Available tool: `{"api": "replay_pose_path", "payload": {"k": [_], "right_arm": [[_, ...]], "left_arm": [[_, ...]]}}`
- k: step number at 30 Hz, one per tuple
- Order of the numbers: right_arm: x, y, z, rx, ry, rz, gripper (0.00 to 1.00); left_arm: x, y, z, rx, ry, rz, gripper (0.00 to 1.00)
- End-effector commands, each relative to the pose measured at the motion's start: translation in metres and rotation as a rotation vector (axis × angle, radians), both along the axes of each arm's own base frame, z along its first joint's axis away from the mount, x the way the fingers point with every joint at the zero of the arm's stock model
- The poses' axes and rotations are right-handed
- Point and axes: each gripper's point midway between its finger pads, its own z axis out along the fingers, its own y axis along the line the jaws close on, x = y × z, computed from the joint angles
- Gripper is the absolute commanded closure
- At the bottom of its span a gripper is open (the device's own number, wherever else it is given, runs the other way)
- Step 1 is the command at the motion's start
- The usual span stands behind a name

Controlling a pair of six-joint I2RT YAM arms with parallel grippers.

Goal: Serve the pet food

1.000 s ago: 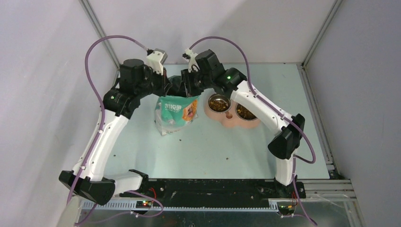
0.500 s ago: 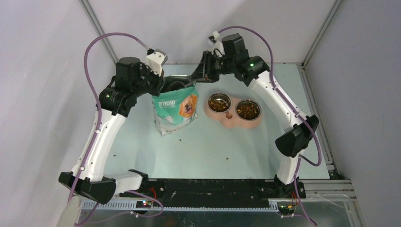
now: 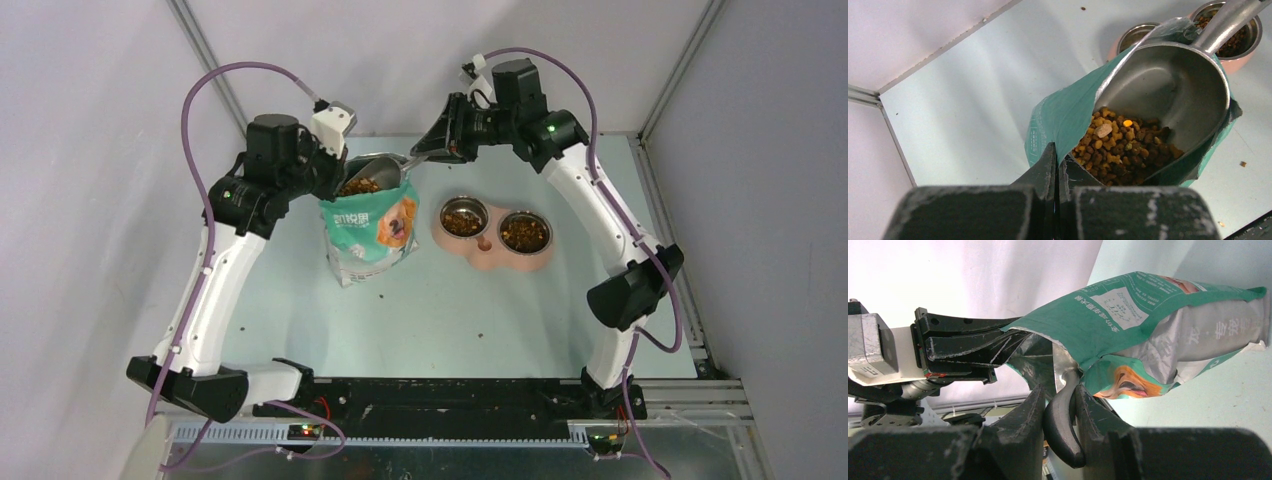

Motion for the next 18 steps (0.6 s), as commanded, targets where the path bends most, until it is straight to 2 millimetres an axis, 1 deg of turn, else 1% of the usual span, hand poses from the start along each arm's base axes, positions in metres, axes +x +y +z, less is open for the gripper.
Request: {"api": "replay_pose_path", "payload": {"k": [1,7,10,16,18], "right_arm": [[0.010,-0.025,0.046,0.104,-0.088,-0.067,1.00],[0.005,-0.027,0.040,0.169,-0.022,-0.022,1.00],[0.007,-0.028,0.040,0.183,-0.009,-0.022,1.00],[0.009,-0.032,0.050,0.205,-0.025,-0.043,1.00],[0.007,-0.036,0.058,0.214,-0.049,-0.053,1.00]], "left_arm": [[0.001,0.009,0.046,-0.008,-0.136,0.012,1.00],[0.002,0.011,0.046,0.018,-0.140,0.008,1.00],[0.003,0.012,0.046,0.026,-0.139,0.013,1.00],[0.001,0.011,0.050,0.028,-0.137,0.004,1.00],[0.000,0.012,0.050,0.028,-0.140,0.006,1.00]]}}
